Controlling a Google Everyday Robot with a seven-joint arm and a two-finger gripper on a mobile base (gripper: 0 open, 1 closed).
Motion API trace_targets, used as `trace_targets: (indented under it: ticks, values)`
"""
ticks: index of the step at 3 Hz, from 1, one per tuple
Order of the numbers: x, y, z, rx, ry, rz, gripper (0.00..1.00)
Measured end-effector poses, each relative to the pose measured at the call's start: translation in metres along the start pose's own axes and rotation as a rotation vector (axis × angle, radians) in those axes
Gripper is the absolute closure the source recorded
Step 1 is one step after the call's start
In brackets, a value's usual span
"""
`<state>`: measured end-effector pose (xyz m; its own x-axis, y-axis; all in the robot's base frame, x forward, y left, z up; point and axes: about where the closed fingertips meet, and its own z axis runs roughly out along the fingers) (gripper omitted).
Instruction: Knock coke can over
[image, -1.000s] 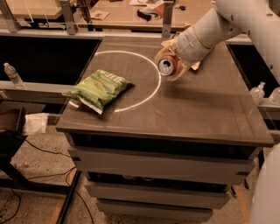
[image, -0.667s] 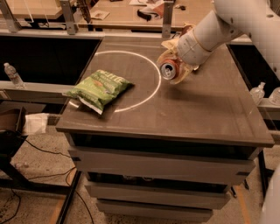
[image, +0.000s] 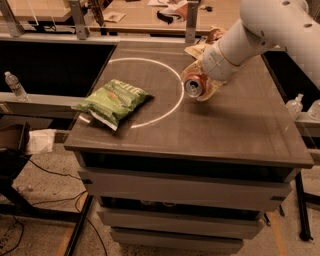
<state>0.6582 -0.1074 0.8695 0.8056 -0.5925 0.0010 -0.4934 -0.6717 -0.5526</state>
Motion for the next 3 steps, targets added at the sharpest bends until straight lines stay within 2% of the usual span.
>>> trace_targets:
  ticks: [1, 2, 3]
  values:
    - [-0.0017, 0.0086, 0.0080, -0.026, 0.019, 0.000, 1.00]
    - [-0.0025, 0.0150, 0.0148, -0.037, 0.040, 0.008, 0.82]
    - [-0.0012, 0.0135, 0.0156, -0.029, 0.058, 0.018, 0.59]
